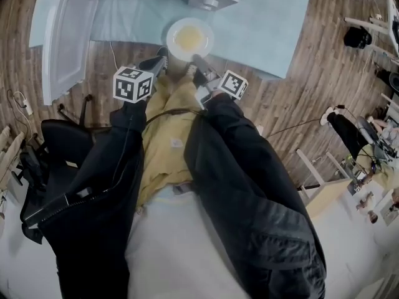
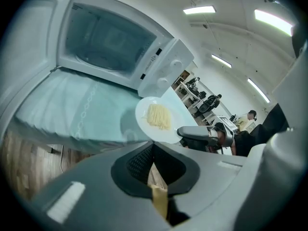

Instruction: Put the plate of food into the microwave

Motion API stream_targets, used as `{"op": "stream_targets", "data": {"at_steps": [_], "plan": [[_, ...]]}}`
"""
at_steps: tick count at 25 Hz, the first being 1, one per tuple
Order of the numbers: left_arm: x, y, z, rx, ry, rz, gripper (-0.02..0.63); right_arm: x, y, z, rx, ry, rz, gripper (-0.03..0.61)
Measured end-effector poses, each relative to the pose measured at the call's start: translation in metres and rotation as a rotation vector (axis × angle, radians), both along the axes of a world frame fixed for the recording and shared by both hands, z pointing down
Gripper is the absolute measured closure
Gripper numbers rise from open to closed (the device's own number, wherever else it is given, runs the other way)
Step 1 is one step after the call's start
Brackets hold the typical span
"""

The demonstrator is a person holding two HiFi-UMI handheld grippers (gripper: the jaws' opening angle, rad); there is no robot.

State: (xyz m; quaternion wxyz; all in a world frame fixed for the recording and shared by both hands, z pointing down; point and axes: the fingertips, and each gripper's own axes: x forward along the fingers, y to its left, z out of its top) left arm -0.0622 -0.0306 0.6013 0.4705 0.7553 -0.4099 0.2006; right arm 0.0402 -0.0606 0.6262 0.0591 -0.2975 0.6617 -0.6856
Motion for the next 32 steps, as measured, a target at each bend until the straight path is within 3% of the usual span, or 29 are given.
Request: {"op": "stream_targets", "data": {"at_steps": [13, 21, 32], "plan": [[-0.070, -0.010, 0.001, 0.019, -0.016, -0.145, 0.615, -0.096, -0.031, -0.016, 0.072, -0.059, -0.146, 0.568], [-0.093, -0.022, 0.002, 0.029, -0.014, -0.191, 0.615, -0.145, -0.058, -0.020, 0.074, -0.093, -0.147, 0.568], [-0.112, -0.053, -0.015, 0.080, -0.025, -0.255, 0.615, -0.170, -0.101, -0.036, 0.076, -0.092, -0.082, 0.568]]}}
